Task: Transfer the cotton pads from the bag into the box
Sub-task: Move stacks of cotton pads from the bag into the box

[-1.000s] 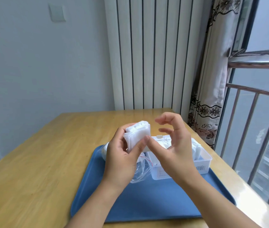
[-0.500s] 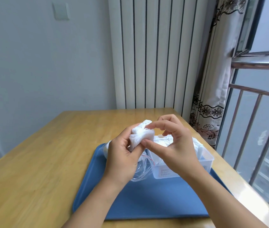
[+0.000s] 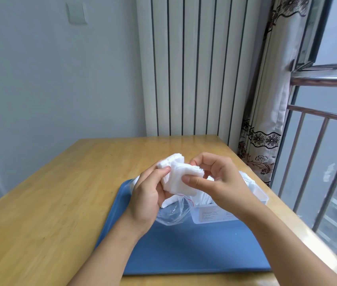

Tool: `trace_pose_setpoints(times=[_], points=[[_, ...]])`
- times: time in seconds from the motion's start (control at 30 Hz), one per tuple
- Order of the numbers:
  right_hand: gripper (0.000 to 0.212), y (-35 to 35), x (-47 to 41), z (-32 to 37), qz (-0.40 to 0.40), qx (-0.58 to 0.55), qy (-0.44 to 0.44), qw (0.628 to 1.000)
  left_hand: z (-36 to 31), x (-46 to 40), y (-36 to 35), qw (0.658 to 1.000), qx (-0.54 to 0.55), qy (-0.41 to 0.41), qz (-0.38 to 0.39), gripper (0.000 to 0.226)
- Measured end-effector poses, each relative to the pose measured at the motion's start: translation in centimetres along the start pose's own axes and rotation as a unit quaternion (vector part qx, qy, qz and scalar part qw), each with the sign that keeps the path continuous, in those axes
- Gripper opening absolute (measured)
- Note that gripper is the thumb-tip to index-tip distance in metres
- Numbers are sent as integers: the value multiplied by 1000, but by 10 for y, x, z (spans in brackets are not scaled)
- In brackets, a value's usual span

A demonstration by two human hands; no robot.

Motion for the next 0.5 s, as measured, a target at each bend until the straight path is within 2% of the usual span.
trace_pose_setpoints(times=[0.07,0.2,0.27,0.43,0.5], points=[[17,2,0,-1,16,-41,-13,999,3,-1,3,999,-37,11,-29,31],[32,3,1,-1,35,-107,-33,993,7,-2,5,993,-108,36,-21,40],[27,2,0,0,26,-110,-38,993,7,-1,4,991,-124,47,-12,48],[25,0,1,3,-5,-111,-46,993,8,-2,5,991,-118,48,-27,41],[22,-2,1,3,-23,-114,-44,992,9,-2,5,992,-111,47,-37,47]])
Point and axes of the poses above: each hand's wrist, its own x-axis away from the middle knuckle, its own y-axis out of the back of the hand, z = x × y, the point moved 1 cm from there along -x, towards the middle knuckle, and after that the axes turned 13 degrees about z, right-handed, at the moved point
